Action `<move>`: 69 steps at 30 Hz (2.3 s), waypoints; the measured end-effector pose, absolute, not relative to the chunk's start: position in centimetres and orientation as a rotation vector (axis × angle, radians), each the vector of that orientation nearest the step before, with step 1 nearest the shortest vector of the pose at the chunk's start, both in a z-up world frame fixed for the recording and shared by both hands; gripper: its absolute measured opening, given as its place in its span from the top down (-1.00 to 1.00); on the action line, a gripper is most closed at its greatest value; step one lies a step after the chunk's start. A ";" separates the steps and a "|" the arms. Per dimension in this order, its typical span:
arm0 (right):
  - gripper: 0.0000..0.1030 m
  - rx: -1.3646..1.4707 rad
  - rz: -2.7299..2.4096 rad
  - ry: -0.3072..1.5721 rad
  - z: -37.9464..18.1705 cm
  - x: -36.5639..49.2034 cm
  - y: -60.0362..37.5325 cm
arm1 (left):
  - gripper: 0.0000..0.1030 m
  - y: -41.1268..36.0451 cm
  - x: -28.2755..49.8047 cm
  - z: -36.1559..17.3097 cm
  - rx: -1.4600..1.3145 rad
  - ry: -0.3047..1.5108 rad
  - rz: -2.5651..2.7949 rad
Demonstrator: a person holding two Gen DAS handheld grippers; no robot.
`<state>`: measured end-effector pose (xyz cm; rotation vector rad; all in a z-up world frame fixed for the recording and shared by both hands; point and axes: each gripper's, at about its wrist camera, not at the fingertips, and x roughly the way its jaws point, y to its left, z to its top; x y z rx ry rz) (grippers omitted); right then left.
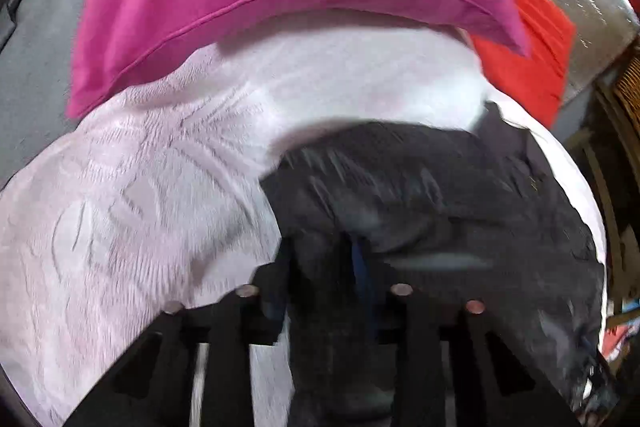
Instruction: Fold large clothes
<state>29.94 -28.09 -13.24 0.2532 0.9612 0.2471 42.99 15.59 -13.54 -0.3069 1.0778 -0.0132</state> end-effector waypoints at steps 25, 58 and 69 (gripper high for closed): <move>-0.57 0.248 0.118 0.887 -13.3 33.0 -30.4 | -0.41 4.5 32.5 -12.4 0.128 0.864 -0.006; -0.65 0.671 0.106 0.888 -16.0 -5.5 -39.3 | -0.51 17.8 0.3 -12.1 -0.335 1.035 -0.029; -0.63 0.615 0.184 0.901 -16.0 -3.8 -36.3 | -0.51 16.4 1.0 -12.8 -0.315 1.059 -0.037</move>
